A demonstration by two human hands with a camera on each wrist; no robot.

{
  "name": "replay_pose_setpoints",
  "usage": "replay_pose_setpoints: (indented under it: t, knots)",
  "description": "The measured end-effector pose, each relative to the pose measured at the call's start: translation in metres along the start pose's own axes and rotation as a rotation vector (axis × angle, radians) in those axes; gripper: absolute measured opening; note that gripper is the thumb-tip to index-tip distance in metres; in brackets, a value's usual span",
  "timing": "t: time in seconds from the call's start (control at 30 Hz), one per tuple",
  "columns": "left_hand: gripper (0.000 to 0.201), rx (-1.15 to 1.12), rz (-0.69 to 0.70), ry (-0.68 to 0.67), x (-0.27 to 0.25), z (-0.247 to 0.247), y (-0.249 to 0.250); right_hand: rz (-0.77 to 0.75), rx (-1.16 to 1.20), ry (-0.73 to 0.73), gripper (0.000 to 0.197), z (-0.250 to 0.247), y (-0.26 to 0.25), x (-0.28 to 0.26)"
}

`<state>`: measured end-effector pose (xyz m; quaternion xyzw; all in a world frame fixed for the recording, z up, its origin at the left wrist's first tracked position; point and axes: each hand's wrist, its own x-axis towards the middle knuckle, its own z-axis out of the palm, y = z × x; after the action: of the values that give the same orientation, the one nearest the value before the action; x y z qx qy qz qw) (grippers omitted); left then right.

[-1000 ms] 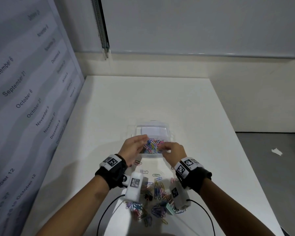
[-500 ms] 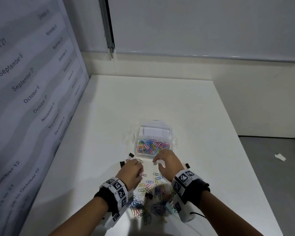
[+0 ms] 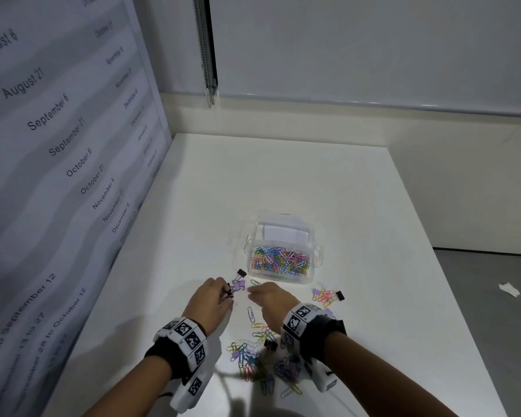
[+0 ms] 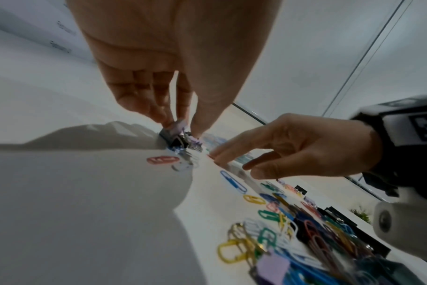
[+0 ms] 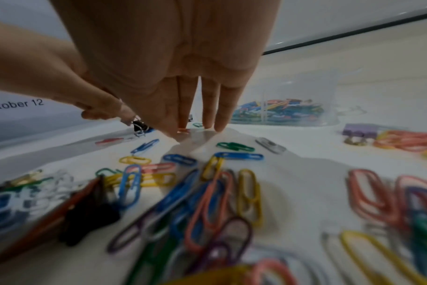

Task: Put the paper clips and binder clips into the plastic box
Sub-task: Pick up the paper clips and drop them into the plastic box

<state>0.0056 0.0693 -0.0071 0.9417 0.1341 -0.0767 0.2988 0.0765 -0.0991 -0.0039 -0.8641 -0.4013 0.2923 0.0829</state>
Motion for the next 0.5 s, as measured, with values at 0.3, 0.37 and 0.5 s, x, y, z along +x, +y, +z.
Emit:
replay_pose_setpoints:
  t: [0.3,0.37,0.5]
  knots:
    - [0.052,0.075,0.112,-0.419,-0.026,0.001,0.024,0.037,0.200,0.027,0.043,-0.011,0.027,-0.040]
    - [0.052,0.078,0.169,-0.484,-0.033,0.005,0.031,0.069,0.211,0.053,0.049,-0.010,0.038,-0.047]
    - [0.034,0.079,0.174,-0.466,-0.040,0.024,0.048,0.176,0.150,-0.041,0.067,0.004,0.046,-0.053]
